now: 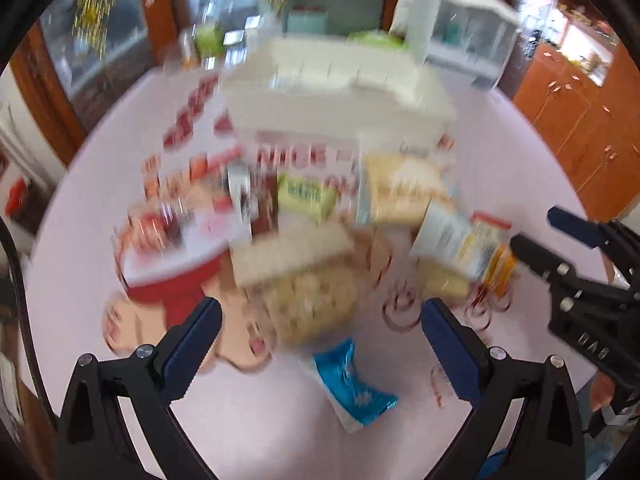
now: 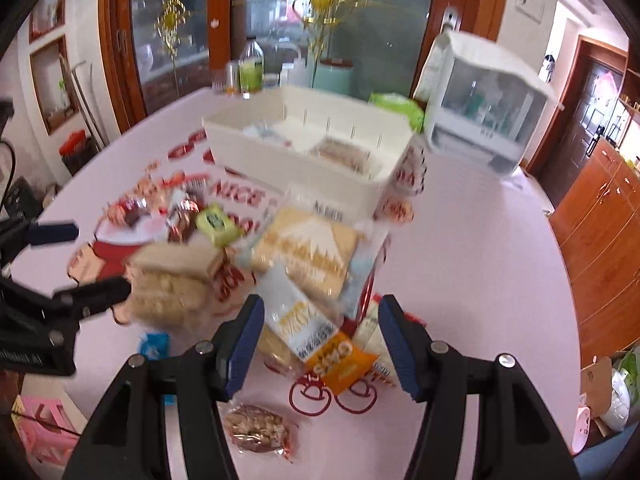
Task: Organize snacks
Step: 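Grasp the blue wrapped candy with the left gripper while the right grasps an orange oat stick pack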
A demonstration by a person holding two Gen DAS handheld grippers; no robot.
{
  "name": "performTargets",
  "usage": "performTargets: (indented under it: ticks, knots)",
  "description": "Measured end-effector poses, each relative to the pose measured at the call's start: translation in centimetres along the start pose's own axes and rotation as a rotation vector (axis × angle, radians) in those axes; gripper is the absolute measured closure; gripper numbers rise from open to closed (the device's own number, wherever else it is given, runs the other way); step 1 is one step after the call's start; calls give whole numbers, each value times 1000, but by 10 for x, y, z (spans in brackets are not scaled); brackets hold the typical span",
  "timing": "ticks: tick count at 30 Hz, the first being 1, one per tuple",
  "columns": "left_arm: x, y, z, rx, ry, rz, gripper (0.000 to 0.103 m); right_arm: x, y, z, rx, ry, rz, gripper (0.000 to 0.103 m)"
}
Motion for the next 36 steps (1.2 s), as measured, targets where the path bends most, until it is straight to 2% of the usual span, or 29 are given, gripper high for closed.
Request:
performTargets:
  ticks: [5,8,14,19,20,22,23,24,30,32,36]
  knots:
    - [58,9,-29,-111,125,-18,6,35,2,-13,-10,57,25,43]
    - [74,12,-41,-142,169,-12,8,50,9,-18,-51,75,53,43]
    - [91,12,-55,-180,235,-25,8,68,16,-21,-139,98,40,43]
    - [95,7,-58,-148,233,20,12,84,17,-21,-142,142,79,43]
    - [95,6,-59,-134,232,42,18,87,17,-22,-134,153,93,44]
    - [94,3,-58,-101,217,77,35,89,17,-23,-98,171,151,56]
    - [92,0,-56,-81,205,75,54,89,17,-23,-71,179,191,61]
    - [90,-3,-55,-67,198,73,62,88,17,-23,-59,179,199,62]
    - [88,-5,-53,-67,208,22,66,79,15,-23,-21,155,156,65]
    - [82,0,-56,-94,209,-21,66,71,14,-21,-2,138,160,65]
    - [65,10,-49,-105,181,-39,66,53,15,-18,25,107,172,65]
Point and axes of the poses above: each gripper's, at about its wrist camera, not at the fingertips, and x roughly the way its jaws point, y to its left, z to its top, the point moved 10 cm from there along x, roughly the way its jaws point, and after that the axes turned 10 degrees about y, right-handed, at the moved point
